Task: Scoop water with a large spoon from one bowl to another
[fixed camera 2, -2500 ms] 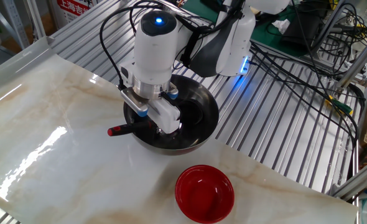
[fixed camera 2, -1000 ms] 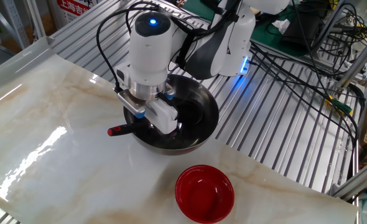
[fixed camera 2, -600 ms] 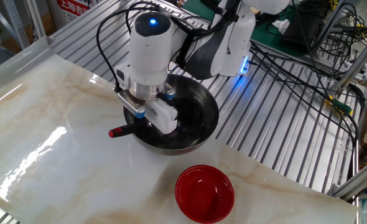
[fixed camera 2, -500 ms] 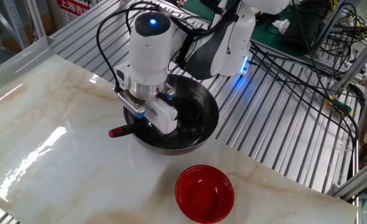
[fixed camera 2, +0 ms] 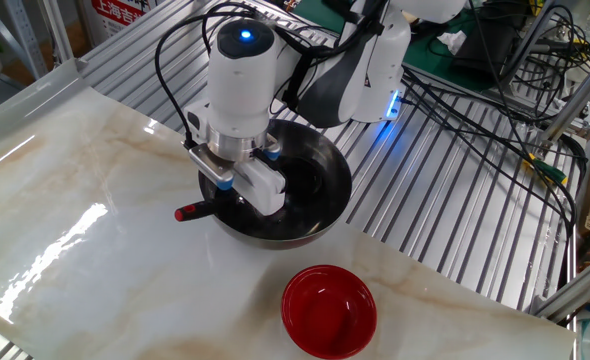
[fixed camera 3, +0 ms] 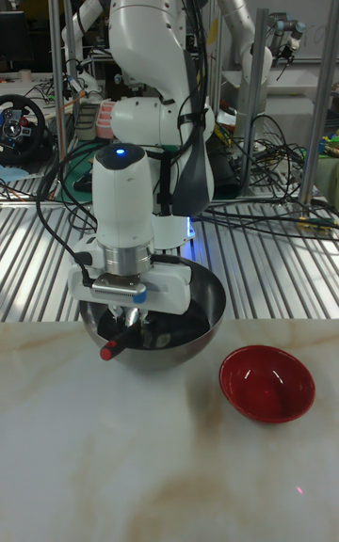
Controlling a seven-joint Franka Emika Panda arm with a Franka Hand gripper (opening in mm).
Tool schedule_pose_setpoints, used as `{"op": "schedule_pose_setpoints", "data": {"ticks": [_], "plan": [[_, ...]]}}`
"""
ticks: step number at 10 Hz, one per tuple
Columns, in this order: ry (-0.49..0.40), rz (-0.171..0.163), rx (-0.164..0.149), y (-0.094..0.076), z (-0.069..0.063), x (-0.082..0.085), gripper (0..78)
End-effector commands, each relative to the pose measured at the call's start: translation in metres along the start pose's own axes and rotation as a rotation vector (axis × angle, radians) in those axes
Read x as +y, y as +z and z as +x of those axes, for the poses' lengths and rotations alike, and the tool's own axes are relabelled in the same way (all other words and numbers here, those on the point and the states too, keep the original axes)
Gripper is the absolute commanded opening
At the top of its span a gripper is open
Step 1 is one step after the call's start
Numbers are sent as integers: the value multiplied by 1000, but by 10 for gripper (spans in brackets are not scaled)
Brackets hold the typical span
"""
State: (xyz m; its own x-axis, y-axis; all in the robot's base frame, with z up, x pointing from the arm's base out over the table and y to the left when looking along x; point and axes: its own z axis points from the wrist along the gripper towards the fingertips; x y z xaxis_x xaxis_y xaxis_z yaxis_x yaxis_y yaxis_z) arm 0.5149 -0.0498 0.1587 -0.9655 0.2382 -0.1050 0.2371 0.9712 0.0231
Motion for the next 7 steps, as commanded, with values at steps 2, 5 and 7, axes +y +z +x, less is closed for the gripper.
{"op": "schedule_pose_setpoints", "data": {"ticks": [2,5,7], "plan": [[49,24,16,-59,-12,2,12],[54,25,16,-66,-14,2,12],[62,26,19,-74,-16,2,12]]}}
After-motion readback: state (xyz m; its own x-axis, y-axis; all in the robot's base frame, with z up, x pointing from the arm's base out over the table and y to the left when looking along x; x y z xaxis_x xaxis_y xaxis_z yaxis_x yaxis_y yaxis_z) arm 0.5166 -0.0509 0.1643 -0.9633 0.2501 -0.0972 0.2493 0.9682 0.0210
